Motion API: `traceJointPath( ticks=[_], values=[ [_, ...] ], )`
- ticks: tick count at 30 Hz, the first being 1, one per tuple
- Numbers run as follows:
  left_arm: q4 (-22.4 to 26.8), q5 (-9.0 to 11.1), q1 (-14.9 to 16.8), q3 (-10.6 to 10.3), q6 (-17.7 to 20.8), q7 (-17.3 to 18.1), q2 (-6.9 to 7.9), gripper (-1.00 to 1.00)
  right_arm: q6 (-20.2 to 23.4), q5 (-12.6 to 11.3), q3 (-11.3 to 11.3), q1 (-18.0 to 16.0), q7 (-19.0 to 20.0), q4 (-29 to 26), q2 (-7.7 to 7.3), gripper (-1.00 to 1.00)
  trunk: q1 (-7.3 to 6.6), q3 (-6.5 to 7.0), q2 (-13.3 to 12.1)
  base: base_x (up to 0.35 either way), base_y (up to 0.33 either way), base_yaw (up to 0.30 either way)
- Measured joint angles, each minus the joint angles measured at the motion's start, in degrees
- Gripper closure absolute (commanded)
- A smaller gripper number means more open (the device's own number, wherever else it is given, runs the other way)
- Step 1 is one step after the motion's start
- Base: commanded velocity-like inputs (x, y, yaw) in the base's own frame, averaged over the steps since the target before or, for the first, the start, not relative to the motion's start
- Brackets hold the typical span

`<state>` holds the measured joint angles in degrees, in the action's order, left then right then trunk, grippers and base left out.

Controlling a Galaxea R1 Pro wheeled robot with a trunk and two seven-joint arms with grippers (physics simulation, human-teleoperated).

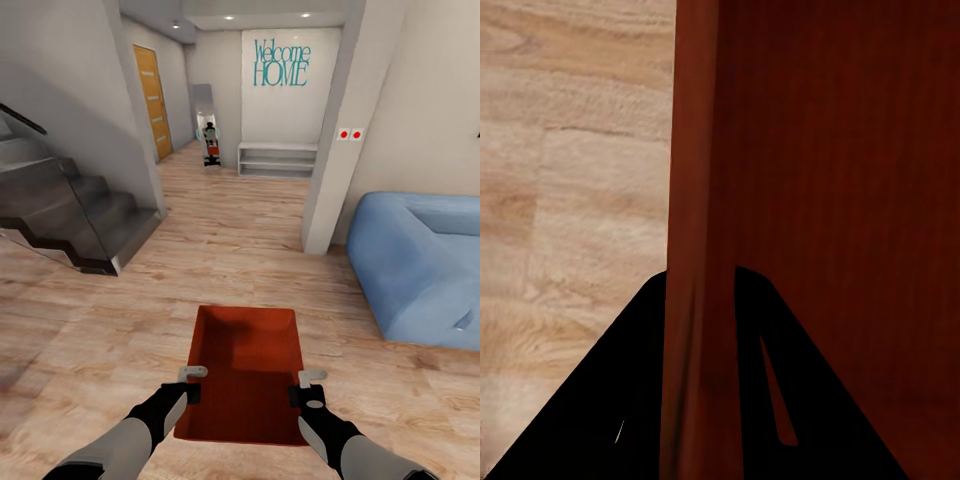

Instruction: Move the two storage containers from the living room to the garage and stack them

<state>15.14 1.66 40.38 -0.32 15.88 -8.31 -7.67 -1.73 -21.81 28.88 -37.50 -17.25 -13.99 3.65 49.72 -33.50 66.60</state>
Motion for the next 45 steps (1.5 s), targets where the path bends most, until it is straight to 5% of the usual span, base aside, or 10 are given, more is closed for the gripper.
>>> traceJointPath(
  ticks=[45],
  values=[
    [0.0, 0.1, 0.0, -0.1, -0.2, 0.1, 0.07, 1.0, -0.2, 0.0, 0.0, 0.0, 0.0, 0.0, 0.03, 1.0, -0.03, 0.0, 0.0, 0.311, 0.0, 0.023]
  ],
)
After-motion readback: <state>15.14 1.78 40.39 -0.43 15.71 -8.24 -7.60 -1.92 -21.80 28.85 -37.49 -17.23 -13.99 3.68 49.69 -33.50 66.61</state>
